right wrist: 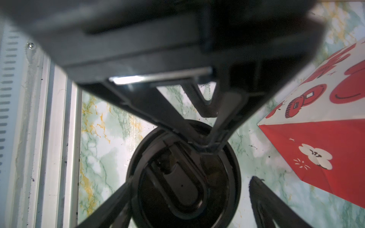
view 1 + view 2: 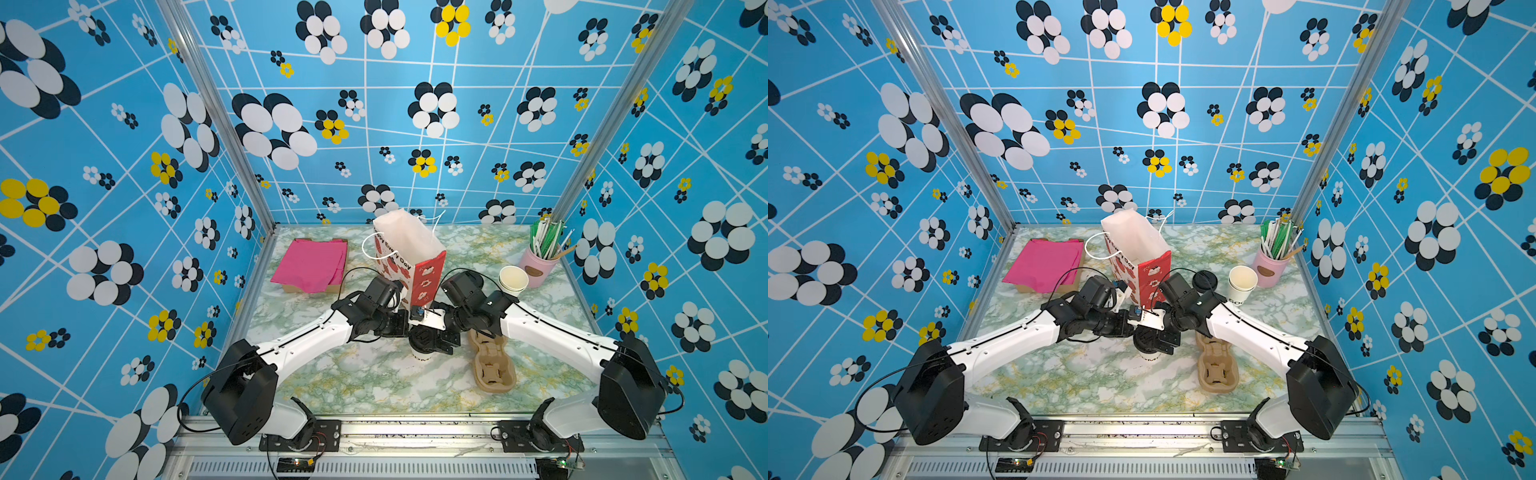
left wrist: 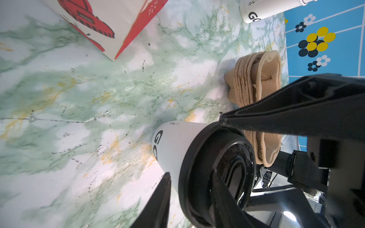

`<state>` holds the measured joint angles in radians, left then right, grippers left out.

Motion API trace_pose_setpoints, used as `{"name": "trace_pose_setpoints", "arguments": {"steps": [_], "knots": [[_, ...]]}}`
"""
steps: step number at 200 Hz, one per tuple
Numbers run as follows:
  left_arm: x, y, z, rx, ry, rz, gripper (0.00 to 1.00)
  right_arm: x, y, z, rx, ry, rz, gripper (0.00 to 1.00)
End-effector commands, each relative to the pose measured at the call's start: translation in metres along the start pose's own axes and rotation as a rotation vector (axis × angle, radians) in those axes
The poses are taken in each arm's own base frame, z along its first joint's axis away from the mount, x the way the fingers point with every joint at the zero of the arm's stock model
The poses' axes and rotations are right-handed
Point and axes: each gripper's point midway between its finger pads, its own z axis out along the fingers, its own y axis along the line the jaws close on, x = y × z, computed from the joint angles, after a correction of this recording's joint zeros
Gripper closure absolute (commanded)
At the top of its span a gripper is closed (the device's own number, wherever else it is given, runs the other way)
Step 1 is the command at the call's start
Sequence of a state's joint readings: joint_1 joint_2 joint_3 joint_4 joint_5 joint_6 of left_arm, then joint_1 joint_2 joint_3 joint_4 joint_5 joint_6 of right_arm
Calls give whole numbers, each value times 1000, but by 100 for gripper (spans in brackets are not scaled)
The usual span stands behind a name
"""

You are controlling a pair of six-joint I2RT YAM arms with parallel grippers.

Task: Pack the takeout coffee
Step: 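Hold the cup body with the left gripper while the right gripper presses the lid down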

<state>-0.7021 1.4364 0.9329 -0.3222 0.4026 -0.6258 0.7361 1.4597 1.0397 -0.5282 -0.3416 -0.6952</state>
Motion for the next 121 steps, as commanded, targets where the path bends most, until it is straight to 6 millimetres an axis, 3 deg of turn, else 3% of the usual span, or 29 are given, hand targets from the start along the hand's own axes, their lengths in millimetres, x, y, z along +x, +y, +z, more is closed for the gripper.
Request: {"name": "trace_pose_setpoints", "arguments": {"steps": [1,121], "knots": [[42,24,21,-117,148,34,64,10,1,9,17,28,24,6],[44,22,22,-122,153,42,64,-27,-3,-22,65,-170,16,1]]}}
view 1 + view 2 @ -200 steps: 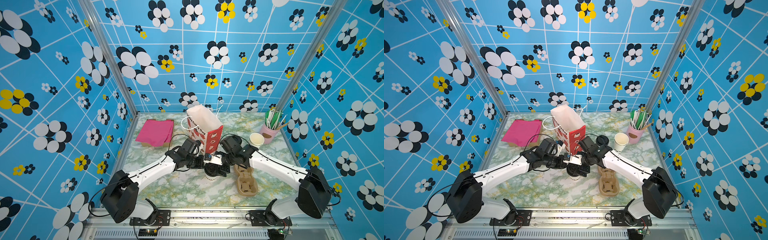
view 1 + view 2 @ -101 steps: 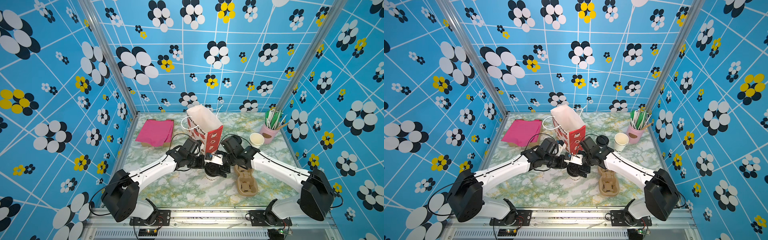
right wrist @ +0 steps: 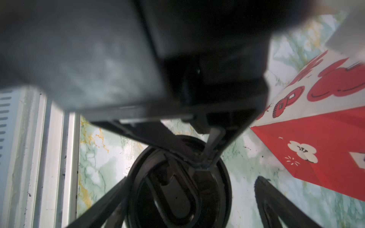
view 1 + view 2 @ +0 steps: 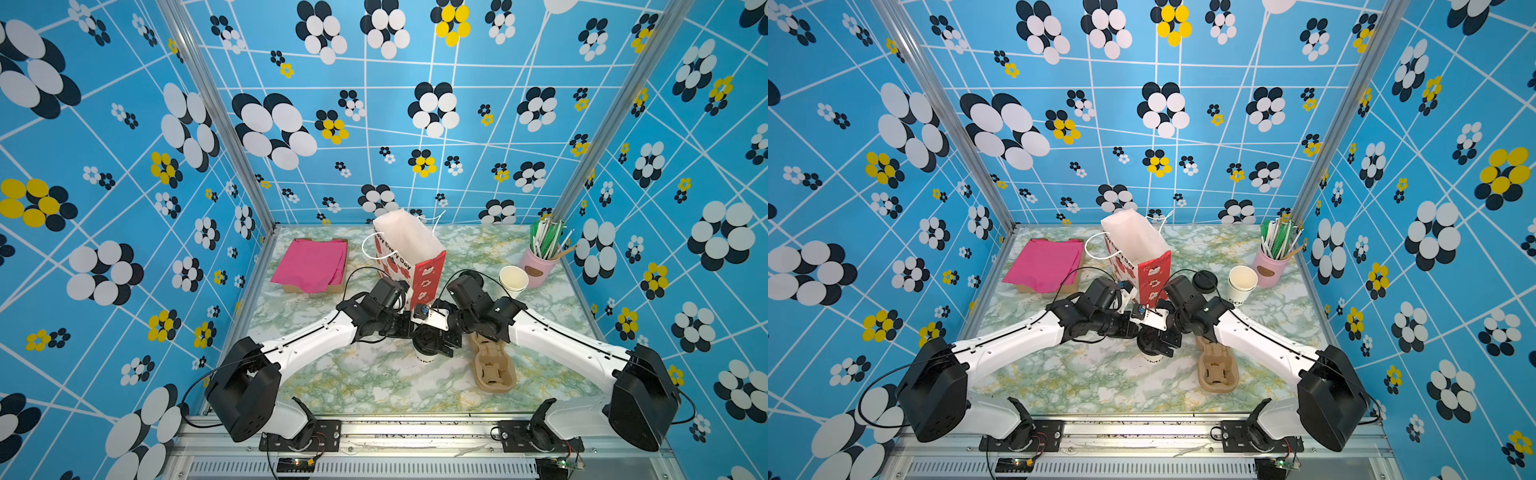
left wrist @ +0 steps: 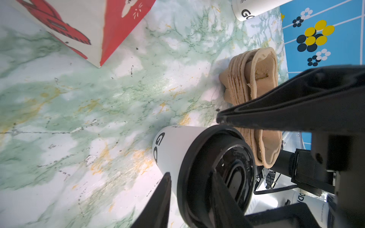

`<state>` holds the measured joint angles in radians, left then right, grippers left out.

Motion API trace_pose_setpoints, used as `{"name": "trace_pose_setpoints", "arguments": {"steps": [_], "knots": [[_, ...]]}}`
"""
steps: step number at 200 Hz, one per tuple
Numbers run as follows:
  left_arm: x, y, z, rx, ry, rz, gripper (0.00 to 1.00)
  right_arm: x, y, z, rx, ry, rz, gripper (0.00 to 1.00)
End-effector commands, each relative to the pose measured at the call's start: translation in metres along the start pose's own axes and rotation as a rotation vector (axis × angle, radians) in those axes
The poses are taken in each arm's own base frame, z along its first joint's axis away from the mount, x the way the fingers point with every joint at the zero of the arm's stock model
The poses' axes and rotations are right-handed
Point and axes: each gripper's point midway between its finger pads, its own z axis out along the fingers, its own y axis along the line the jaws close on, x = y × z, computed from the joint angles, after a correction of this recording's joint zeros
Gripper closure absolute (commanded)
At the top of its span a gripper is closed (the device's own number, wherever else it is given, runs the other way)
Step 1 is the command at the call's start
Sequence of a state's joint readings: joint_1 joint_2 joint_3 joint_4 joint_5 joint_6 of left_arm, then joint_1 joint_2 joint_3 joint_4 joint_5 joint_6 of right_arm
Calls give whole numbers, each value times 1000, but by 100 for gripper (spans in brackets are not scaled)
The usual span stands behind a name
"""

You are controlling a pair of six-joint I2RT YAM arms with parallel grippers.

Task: Pack the takeout coffee
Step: 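Hold the cup body with the left gripper while the right gripper presses the lid down, then open and withdraw the left gripper from the cup while the right gripper holds the lid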

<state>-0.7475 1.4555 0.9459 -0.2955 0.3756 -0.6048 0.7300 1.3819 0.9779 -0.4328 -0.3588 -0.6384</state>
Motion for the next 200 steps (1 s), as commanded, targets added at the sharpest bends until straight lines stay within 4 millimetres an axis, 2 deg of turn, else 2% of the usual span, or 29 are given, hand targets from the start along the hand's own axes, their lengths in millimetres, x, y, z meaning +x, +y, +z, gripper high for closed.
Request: {"name": "trace_pose_setpoints", "arguments": {"steps": [1,71,182,185,200], "knots": [[45,32,14,-122,161,-21,64,-17,0,-8,10,-78,-5,1],[42,27,11,-123,152,-13,64,-17,5,-13,-2,-96,3,1],[-1,-14,-14,-47,29,31,58,-3,14,-12,-20,-82,31,1],[-3,-15,-15,-45,24,31,54,-3,15,-12,-21,-82,31,1],[-11,-22,-18,-30,-5,40,49,-4,14,-13,-19,-86,33,1]]}}
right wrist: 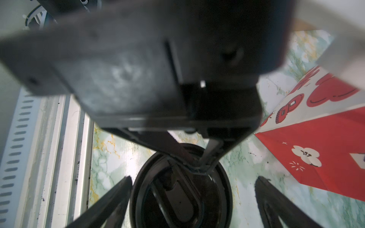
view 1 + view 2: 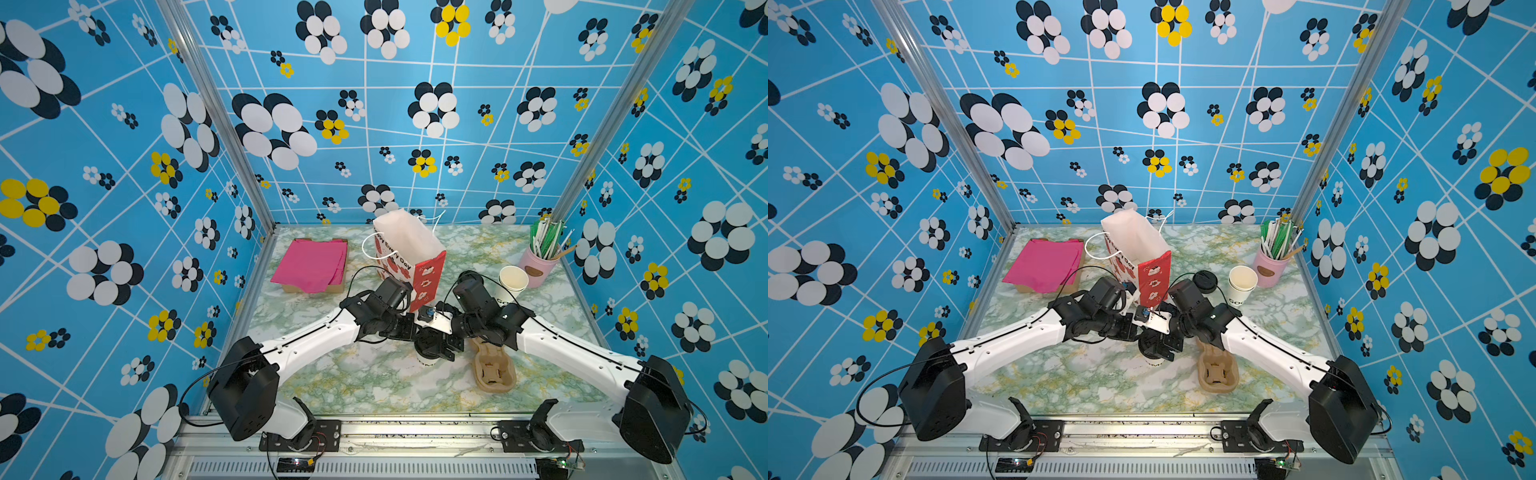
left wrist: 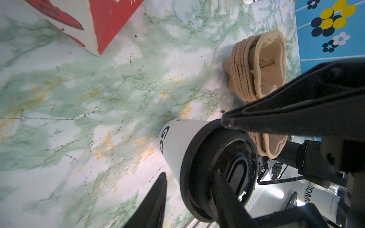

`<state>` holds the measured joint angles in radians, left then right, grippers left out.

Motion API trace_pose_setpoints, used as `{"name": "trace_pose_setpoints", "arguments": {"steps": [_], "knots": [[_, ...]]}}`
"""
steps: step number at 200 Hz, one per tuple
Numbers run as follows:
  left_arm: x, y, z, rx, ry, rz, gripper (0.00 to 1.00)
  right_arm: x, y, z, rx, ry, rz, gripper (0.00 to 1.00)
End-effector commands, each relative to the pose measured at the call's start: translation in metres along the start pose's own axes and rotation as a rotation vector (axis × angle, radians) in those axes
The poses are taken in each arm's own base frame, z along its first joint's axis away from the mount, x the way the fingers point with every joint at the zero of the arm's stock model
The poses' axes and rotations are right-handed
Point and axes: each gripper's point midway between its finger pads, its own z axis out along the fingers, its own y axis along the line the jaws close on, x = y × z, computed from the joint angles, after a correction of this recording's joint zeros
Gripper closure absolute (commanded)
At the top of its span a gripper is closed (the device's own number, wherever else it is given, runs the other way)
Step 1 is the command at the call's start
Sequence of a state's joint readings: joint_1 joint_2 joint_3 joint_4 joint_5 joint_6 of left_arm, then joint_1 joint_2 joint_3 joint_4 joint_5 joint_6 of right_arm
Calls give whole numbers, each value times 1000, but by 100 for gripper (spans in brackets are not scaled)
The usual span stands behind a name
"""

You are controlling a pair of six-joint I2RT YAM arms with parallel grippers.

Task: Pack the takeout coffee
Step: 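Open and withdraw the left gripper from the cup while the right gripper holds the lid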

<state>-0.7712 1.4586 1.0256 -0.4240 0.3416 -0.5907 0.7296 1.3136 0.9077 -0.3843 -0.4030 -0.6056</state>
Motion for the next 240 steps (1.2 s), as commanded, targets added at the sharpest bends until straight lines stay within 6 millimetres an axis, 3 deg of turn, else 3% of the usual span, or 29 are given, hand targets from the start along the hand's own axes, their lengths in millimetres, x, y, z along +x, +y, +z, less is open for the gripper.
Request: {"name": "trace_pose_setpoints", "arguments": {"steps": [1,49,83,112,153,198,240], "knots": [[-13,-14,-11,16,-41,26,49,-3,3,-6,-8,-26,18,1],[-39,-32,-40,35,-168,75,35,-15,4,-16,-4,-75,37,1],[-43,-11,-68,-36,-262,75,23,-16,7,-28,21,-97,93,2],[-41,9,-94,-60,-345,55,16,-17,-5,-42,120,-100,159,2],[-37,20,-124,-86,-431,79,6,-25,-21,-66,246,-140,267,1],[-31,27,-121,-78,-426,78,3,-8,-47,-79,412,-88,533,1],[-28,30,-112,-58,-417,73,1,-2,-49,-74,401,-14,714,1]]}}
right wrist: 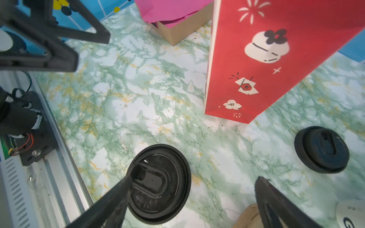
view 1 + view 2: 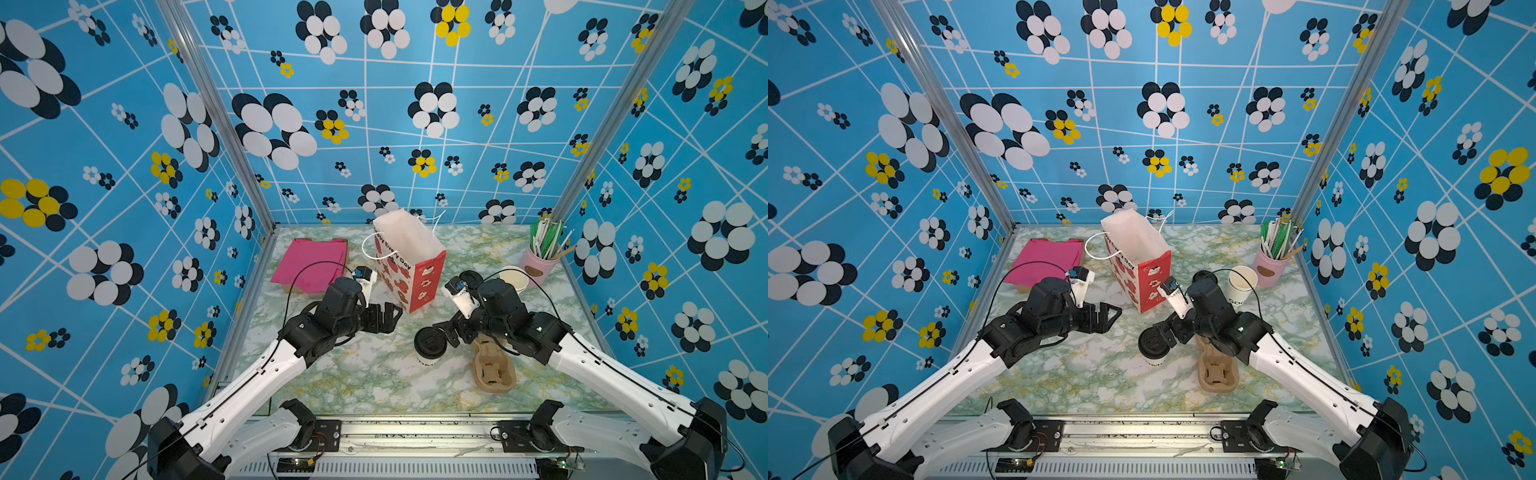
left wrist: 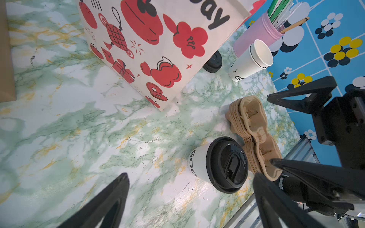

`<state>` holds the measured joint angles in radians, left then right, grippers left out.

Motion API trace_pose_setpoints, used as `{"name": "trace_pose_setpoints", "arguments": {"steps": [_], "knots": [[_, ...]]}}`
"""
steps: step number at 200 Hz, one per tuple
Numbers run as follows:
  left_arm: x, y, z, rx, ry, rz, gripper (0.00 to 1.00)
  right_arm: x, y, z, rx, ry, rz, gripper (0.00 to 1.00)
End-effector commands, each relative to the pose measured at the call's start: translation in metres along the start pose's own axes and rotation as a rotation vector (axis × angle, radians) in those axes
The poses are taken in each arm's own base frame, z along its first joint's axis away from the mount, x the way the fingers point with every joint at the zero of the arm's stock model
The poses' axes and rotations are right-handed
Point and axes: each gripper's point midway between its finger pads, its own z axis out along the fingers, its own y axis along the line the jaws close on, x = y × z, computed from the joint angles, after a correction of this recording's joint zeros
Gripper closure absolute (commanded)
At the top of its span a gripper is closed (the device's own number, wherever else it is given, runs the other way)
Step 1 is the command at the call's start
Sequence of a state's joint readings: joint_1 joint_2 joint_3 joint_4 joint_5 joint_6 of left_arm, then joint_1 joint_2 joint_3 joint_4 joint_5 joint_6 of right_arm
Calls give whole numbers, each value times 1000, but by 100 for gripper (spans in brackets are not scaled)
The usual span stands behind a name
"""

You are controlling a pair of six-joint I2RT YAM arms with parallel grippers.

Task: Pack the takeout coffee
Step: 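Open and withdraw the left gripper from the cup while the right gripper holds the lid, then lift the lidded cup by its lid with the right gripper toward the paper bag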

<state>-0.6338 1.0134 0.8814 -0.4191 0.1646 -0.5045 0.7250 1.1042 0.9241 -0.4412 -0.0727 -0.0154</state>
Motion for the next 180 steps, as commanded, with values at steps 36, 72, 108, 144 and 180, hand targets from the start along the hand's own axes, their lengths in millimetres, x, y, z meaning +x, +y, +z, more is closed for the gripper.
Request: {"name": "trace_pose_setpoints", "arguments": {"steps": [36,72,108,144,180], "knots": [[5,6,7,6,-4,3,0,5,9,2,51,198,186,11],[6,12,8,-14,-16,-14,1,15,28,7,65,293,161,10],[4,20,7,-45,-17,-24,1,31,34,14,91,372,165,9],[5,19,11,-32,-6,-37,1,36,45,20,69,415,172,9],[8,22,13,-36,-4,-44,1,42,51,28,67,447,163,9]]}}
